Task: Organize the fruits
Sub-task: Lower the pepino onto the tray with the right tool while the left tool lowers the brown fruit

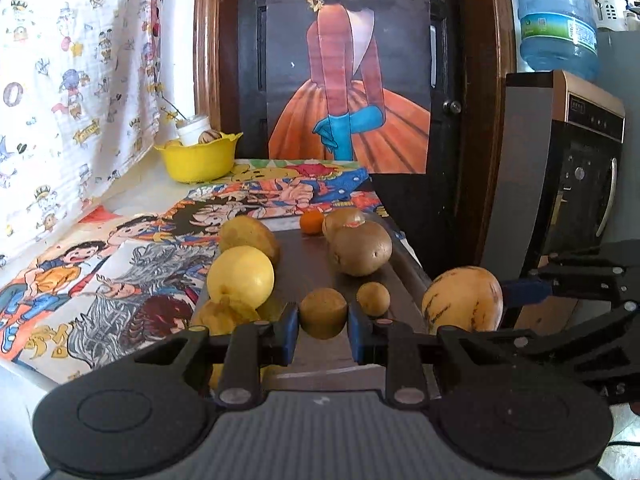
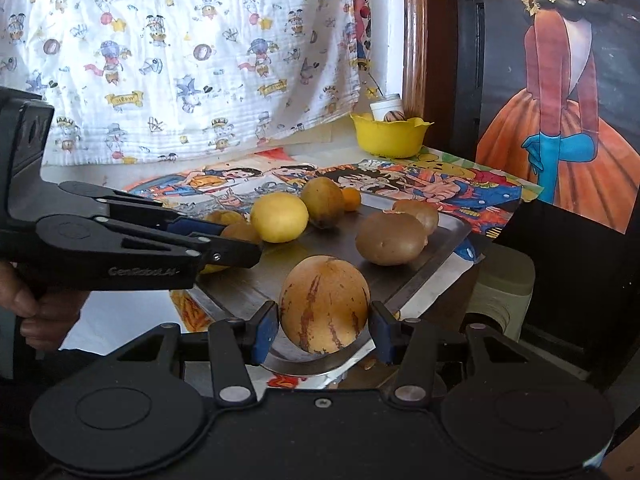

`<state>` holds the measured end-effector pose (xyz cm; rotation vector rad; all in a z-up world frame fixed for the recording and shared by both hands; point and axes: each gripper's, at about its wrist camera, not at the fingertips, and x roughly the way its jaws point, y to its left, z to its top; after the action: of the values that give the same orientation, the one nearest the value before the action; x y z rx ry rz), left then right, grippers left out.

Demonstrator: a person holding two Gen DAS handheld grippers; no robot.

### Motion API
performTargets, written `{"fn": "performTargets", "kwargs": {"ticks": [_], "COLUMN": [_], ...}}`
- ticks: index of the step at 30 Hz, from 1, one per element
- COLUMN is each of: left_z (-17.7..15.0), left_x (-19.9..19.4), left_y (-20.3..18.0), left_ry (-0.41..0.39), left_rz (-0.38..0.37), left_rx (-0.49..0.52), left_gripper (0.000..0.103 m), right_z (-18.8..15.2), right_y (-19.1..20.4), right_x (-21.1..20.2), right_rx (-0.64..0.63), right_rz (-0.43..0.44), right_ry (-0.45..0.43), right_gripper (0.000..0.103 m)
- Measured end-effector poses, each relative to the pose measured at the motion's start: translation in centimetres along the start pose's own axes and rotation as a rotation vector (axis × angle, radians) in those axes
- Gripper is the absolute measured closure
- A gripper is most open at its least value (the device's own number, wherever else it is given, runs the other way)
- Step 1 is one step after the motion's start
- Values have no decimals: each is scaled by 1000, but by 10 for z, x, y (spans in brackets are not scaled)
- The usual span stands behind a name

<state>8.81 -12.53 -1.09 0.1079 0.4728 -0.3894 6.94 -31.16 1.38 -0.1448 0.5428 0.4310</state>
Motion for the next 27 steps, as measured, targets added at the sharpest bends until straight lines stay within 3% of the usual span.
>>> {"fn": "performTargets", "kwargs": {"ticks": [15, 27], "left_z": [-9, -12], "left_x": [8, 17], "left_y": [-2, 0], "left_ry": [67, 112], "left_rz": [27, 61], "left_rx": [-14, -34], "left_gripper": [75, 75], "right_z": [11, 12], "right_y": [-18, -18], "right_x": [36, 42], "right_rx": [-66, -76], "right_rz": [89, 79], "right_ry": [62, 29], "right_gripper": [52, 52]}}
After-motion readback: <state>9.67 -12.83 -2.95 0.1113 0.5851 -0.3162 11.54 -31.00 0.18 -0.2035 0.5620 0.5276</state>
